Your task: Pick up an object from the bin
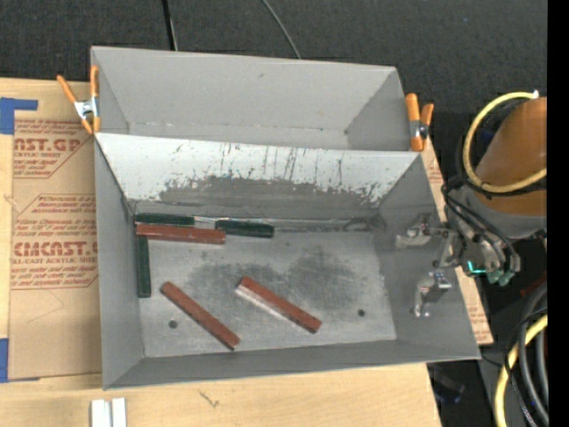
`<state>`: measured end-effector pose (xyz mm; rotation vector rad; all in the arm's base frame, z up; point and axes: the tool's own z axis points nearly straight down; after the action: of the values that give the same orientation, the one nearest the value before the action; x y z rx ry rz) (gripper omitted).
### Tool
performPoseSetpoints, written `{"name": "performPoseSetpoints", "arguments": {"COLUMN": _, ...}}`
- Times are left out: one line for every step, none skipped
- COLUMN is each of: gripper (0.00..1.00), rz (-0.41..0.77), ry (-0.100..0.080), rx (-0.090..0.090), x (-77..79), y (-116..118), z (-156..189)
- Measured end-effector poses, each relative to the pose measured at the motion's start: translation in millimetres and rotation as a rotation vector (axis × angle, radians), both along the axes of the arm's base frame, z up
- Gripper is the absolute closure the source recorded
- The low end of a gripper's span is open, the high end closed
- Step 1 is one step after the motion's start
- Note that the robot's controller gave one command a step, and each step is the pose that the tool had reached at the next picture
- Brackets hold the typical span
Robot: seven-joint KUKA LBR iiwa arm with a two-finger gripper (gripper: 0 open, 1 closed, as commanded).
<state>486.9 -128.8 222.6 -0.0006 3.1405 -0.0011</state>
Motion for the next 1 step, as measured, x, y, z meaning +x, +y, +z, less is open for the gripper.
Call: {"name": "performPoseSetpoints", "arguments": {"gripper": 0.00, "rz": -0.004, "ry": -0.007, "rx": -0.002, "x": 5.4, "y": 14.3, "z": -50.7}}
